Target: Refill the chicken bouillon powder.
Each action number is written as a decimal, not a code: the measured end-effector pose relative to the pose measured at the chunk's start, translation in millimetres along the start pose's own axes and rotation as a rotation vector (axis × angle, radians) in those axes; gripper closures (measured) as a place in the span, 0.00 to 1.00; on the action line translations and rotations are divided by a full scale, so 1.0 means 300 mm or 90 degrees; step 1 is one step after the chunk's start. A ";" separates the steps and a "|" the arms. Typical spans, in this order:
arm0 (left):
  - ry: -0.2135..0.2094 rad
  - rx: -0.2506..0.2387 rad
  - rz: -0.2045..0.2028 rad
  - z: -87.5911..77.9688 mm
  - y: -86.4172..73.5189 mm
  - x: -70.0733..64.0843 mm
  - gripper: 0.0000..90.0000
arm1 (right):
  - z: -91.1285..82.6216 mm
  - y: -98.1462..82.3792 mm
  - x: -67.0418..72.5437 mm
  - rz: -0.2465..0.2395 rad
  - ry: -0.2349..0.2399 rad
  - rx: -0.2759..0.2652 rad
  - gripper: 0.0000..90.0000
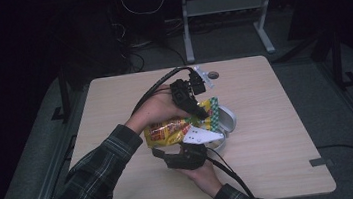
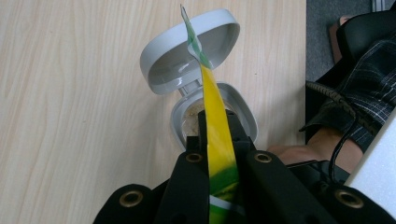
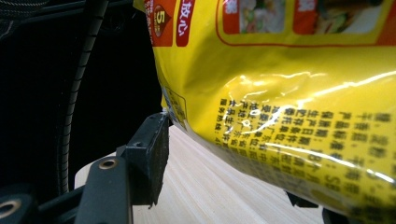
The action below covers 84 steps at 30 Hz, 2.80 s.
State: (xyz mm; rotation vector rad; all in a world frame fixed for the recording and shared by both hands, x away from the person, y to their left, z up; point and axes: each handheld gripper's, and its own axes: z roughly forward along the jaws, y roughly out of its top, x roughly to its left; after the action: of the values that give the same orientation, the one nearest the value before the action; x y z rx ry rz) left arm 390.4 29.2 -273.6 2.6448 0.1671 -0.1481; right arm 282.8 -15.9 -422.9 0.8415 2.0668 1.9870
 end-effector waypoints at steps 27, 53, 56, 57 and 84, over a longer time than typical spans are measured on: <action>0.004 0.002 -0.004 0.003 0.000 0.005 1.00 | 0.001 0.001 -0.004 0.002 0.004 -0.001 0.44; 0.019 -0.007 -0.019 -0.016 0.010 0.042 1.00 | 0.021 0.031 -0.042 -0.004 0.016 -0.005 0.44; 0.020 -0.003 -0.019 -0.016 0.008 0.045 1.00 | 0.025 0.031 -0.044 -0.006 0.020 -0.005 0.44; 0.019 -0.002 -0.019 -0.016 0.008 0.046 1.00 | 0.025 0.031 -0.044 -0.006 0.020 -0.004 0.44; 0.018 -0.006 -0.016 -0.024 0.004 0.037 1.00 | 0.024 0.032 -0.036 -0.014 0.020 -0.002 0.44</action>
State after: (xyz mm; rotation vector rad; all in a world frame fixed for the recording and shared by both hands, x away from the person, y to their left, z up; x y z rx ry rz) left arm 402.1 32.6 -268.3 2.6377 0.2106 -0.1174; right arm 297.9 -15.4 -417.5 0.7882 2.0802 2.0035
